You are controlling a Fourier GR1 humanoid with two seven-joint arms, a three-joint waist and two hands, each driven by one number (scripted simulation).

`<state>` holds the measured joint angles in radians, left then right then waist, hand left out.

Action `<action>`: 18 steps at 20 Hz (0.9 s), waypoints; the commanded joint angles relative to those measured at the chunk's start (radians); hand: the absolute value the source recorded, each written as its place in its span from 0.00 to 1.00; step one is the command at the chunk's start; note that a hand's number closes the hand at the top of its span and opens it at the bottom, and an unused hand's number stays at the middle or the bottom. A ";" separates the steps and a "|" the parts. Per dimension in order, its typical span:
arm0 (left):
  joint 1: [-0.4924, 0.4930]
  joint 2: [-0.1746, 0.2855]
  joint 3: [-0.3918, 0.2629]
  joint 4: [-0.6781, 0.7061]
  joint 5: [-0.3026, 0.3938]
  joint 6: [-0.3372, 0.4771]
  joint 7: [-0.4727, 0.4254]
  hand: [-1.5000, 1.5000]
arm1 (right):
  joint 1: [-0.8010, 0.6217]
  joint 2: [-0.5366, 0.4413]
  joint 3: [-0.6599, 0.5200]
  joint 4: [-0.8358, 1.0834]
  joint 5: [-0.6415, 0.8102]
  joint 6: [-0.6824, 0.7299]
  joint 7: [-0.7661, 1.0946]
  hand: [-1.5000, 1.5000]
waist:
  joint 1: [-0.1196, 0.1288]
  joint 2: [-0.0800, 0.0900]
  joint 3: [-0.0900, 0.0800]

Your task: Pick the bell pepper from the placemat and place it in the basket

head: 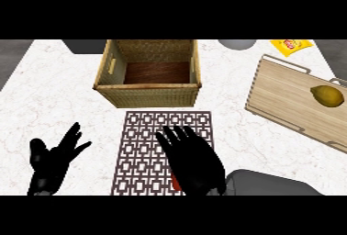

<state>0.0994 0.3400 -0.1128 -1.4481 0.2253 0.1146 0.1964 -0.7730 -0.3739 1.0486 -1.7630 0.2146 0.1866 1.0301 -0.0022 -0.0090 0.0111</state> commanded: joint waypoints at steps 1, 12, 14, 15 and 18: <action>-0.026 -0.044 -0.027 0.114 -0.026 0.001 0.018 0.50 | 0.030 0.035 -0.013 0.021 0.046 0.033 0.044 0.00 | -0.003 0.010 -0.012; 0.034 -0.032 -0.026 0.028 -0.041 -0.014 0.071 0.50 | 0.094 0.111 -0.041 0.148 0.182 0.038 -0.065 0.00 | 0.007 0.009 -0.011; 0.017 -0.036 -0.016 0.064 -0.061 0.002 0.053 0.50 | 0.158 0.078 -0.001 0.125 0.178 0.061 -0.048 0.00 | -0.001 0.009 -0.011; 0.047 -0.034 -0.012 0.043 -0.044 -0.013 0.049 0.50 | 0.123 0.111 -0.024 0.182 0.167 0.086 -0.040 0.00 | 0.007 0.010 -0.012; 0.045 -0.030 -0.013 0.012 -0.045 -0.022 0.068 0.50 | 0.137 0.135 -0.019 0.158 0.179 0.125 -0.008 0.00 | 0.004 0.008 -0.011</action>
<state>0.1162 0.3100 -0.1136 -1.4878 0.1856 0.1115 0.2260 -0.6449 -0.2628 1.0325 -1.6006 0.3836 0.2385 0.9677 0.0032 -0.0080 0.0105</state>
